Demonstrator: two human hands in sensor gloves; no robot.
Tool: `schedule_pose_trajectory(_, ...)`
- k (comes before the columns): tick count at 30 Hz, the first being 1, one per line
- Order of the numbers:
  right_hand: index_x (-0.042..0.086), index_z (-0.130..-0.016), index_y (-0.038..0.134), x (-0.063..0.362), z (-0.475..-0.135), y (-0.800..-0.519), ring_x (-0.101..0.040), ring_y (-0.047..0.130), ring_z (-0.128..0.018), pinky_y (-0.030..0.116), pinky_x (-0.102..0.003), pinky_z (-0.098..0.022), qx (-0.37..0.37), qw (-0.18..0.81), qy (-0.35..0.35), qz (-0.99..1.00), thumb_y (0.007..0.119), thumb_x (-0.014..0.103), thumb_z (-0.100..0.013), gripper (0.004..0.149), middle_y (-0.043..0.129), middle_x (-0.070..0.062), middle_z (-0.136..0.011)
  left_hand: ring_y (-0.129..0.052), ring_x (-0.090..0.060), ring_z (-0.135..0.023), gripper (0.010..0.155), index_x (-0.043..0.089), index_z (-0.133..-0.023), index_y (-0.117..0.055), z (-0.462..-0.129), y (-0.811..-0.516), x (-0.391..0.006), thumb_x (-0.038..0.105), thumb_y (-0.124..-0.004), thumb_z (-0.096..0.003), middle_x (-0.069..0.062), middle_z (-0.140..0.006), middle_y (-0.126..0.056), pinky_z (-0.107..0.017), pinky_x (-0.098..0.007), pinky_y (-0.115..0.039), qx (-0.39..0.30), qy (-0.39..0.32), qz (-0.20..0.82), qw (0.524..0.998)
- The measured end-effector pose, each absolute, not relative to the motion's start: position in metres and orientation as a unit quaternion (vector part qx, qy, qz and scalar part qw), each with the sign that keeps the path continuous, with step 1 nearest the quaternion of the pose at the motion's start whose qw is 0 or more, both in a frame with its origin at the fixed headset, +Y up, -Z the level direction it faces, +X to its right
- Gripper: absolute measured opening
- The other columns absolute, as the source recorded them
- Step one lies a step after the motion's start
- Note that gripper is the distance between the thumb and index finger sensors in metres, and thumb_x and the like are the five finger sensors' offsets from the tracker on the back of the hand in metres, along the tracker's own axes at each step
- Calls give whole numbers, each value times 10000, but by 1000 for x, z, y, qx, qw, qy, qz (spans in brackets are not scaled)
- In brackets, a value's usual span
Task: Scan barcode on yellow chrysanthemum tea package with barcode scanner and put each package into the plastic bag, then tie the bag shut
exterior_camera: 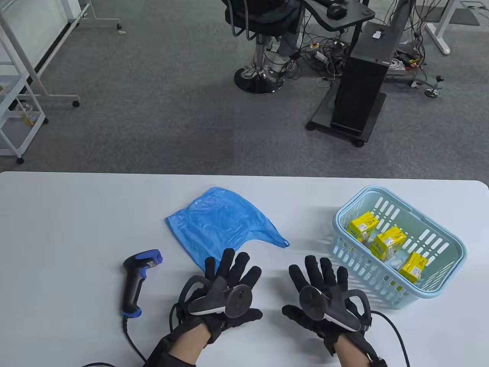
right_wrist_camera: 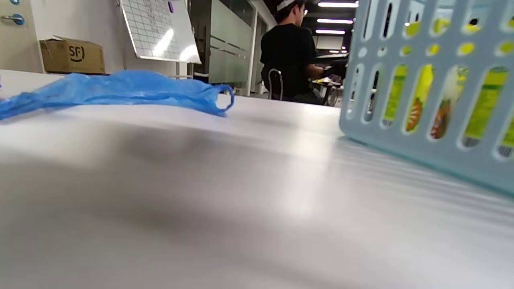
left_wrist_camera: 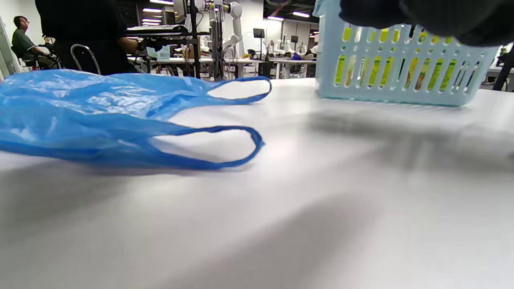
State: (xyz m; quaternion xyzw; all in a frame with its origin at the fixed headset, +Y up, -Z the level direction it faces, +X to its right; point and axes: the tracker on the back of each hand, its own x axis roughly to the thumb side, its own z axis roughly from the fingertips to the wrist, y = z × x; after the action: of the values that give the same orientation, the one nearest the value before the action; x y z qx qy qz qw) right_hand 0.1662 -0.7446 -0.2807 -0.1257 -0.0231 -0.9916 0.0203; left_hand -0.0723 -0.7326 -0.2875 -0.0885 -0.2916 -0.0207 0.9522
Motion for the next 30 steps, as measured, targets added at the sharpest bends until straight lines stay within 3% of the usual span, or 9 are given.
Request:
schedule_pose_trajectory(7, 338, -1089, 224, 165, -279, -746, -409, 142, -1045, 189, -742, -673, -126, 29, -26, -991, 536, 801, -261, 999, 133, -100, -1132, -85, -534, -1076, 1002, 281, -1188, -241, -286, -730, -74, 795, -617, -414, -201, -1195, -106, -648, -793, -216, -94, -281, -27, 955)
schedule_pose_trajectory(17, 322, -1087, 210, 176, -282, -752, -410, 134, -1041, 168, -741, -665, -96, 34, -41, -994, 573, 769, -285, 987, 118, -106, -1126, -212, -543, -1097, 1055, 273, -1161, -232, -290, -724, -72, 707, -808, -391, -218, -1182, -136, -691, -769, -334, -88, -276, -34, 957)
schedule_pose_trajectory(21, 315, -1086, 213, 176, -283, -750, -411, 140, -1041, 166, -741, -663, -92, 25, -37, -995, 583, 754, -294, 979, 123, -109, -1124, -391, -525, -1098, 1057, 136, -1155, -293, -290, -703, -78, 646, -835, -404, -250, -1179, -321, -695, -739, -439, -73, -235, -24, 969)
schedule_pose_trajectory(26, 310, -1086, 220, 174, -283, -750, -411, 146, -1040, 163, -739, -662, -93, 13, -40, -995, 592, 741, -300, 970, 127, -111, -1123, -591, -520, -1051, 948, 120, -1142, -470, -288, -663, -88, 602, -854, -421, -260, -1151, -508, -679, -686, -564, -22, -185, 39, 982)
schedule_pose_trajectory(30, 324, -1085, 239, 171, -282, -751, -410, 147, -1041, 163, -739, -663, -100, 10, -43, -994, 599, 735, -302, 955, 135, -106, -1125, -724, -489, -992, 853, 138, -1123, -570, -313, -665, -87, 579, -840, -445, -243, -1109, -636, -650, -627, -652, -29, -120, 32, 992)
